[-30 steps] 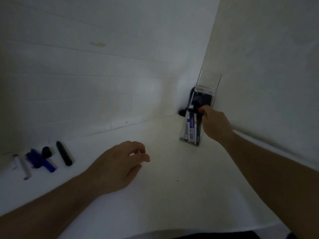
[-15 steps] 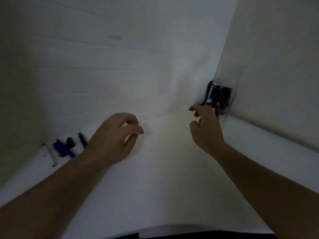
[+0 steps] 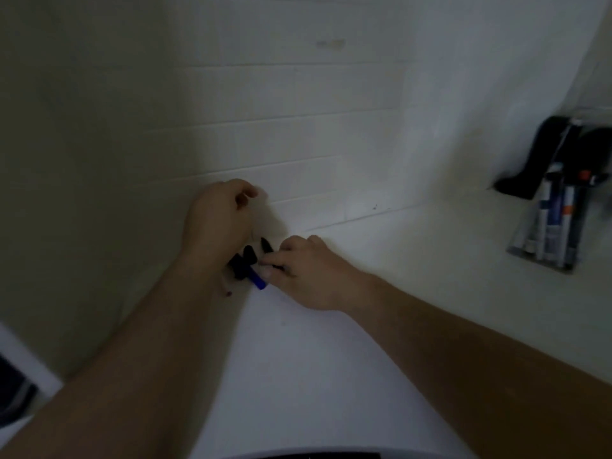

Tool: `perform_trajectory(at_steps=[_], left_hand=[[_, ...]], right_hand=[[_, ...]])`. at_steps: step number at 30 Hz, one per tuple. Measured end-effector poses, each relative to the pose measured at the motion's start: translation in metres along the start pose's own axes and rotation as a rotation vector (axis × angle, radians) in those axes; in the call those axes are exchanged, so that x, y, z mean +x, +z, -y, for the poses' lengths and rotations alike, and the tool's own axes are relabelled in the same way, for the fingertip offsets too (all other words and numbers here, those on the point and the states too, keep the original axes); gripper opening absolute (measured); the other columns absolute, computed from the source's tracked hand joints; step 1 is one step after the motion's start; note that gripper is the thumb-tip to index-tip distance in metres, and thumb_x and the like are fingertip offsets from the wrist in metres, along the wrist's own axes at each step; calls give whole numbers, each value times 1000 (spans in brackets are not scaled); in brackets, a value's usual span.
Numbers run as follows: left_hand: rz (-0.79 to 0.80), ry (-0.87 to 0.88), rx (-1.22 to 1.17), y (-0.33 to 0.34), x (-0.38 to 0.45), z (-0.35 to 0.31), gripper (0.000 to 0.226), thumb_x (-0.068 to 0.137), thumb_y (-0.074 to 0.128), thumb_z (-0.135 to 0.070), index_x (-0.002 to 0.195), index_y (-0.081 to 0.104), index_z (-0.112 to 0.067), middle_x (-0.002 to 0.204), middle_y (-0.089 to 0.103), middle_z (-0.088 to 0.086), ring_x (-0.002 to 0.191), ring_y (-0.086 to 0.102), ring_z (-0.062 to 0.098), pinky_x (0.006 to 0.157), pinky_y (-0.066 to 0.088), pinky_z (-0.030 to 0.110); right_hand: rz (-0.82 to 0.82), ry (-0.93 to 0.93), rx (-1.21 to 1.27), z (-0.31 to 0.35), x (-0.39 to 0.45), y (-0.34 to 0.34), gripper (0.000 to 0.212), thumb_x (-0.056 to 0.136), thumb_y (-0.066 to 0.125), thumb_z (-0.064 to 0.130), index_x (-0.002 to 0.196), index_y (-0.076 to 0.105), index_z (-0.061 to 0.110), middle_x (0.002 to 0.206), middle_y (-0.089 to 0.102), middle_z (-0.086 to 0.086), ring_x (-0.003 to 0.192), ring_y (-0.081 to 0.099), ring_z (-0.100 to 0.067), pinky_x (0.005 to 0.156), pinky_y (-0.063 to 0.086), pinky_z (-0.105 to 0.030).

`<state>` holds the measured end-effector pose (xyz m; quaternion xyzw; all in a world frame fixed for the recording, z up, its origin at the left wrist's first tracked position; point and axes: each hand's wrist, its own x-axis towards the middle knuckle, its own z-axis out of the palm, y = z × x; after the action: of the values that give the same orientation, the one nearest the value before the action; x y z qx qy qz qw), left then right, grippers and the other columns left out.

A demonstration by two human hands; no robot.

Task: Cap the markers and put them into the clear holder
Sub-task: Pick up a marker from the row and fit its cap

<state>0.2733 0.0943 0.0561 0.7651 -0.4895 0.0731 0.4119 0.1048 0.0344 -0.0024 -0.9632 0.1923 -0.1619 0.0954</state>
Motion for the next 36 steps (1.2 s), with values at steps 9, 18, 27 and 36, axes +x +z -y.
perform_trajectory(at_steps=[9, 18, 27, 36], left_hand=[[486, -194, 488, 3, -3, -12, 34, 84, 46, -22, 80, 62, -52, 114, 64, -6, 111, 55, 27, 101, 46, 40], [580, -102, 496, 19, -10, -10, 27, 87, 49, -45, 108, 59, -60, 125, 65, -7, 114, 58, 26, 97, 51, 37], [537, 21, 254, 27, -19, -27, 22, 94, 64, -39, 116, 64, -43, 115, 60, -3, 90, 57, 16, 78, 41, 24], [506, 62, 136, 33, -28, -36, 22, 99, 58, -35, 119, 64, -42, 105, 66, -7, 81, 68, 15, 59, 52, 23]], right_hand=[[-116, 370, -212, -69, -67, -46, 26, 97, 50, 51, 94, 48, 25, 90, 58, -3, 90, 61, -32, 68, 40, -33], [-338, 535, 175, -82, -99, -60, 33, 87, 65, 29, 73, 38, 16, 60, 48, 1, 58, 47, -19, 57, 39, -34], [-391, 556, 314, -88, -101, -60, 30, 86, 65, 29, 77, 42, 13, 61, 47, 3, 55, 40, -16, 51, 34, -28], [-412, 509, 343, -91, -99, -58, 23, 89, 67, 33, 86, 47, 22, 71, 58, 3, 56, 48, -14, 55, 40, -29]])
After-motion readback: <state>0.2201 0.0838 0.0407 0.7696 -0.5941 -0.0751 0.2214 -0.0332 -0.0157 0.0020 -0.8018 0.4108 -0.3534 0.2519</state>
